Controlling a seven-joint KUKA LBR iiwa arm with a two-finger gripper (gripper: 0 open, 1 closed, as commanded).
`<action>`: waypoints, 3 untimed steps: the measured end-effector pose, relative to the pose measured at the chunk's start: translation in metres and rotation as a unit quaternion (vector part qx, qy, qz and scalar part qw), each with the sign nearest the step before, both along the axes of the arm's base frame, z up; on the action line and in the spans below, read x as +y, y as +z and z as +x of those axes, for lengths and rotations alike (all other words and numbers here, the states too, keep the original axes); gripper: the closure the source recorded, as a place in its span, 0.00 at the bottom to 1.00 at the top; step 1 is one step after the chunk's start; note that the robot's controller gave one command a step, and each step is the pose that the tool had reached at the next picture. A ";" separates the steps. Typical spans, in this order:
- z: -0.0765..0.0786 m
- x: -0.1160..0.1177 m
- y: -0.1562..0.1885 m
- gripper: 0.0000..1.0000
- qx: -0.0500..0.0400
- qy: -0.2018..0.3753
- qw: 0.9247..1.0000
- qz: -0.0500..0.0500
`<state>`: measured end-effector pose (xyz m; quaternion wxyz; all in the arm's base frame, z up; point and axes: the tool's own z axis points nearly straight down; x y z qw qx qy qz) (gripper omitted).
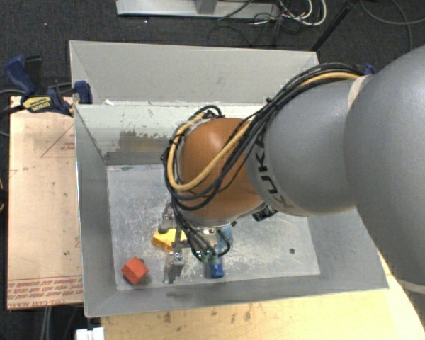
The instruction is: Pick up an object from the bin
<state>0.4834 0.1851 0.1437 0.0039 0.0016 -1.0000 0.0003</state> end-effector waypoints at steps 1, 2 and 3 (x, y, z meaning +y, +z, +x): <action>0.028 -0.051 0.132 0.00 -0.010 0.046 0.999 0.001; 0.039 -0.028 -0.049 0.00 -0.015 0.078 0.997 0.004; 0.039 -0.029 -0.047 1.00 -0.014 0.077 0.997 0.003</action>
Offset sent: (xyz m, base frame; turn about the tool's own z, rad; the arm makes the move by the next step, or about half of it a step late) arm 0.0250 -0.0501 0.1279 -0.0958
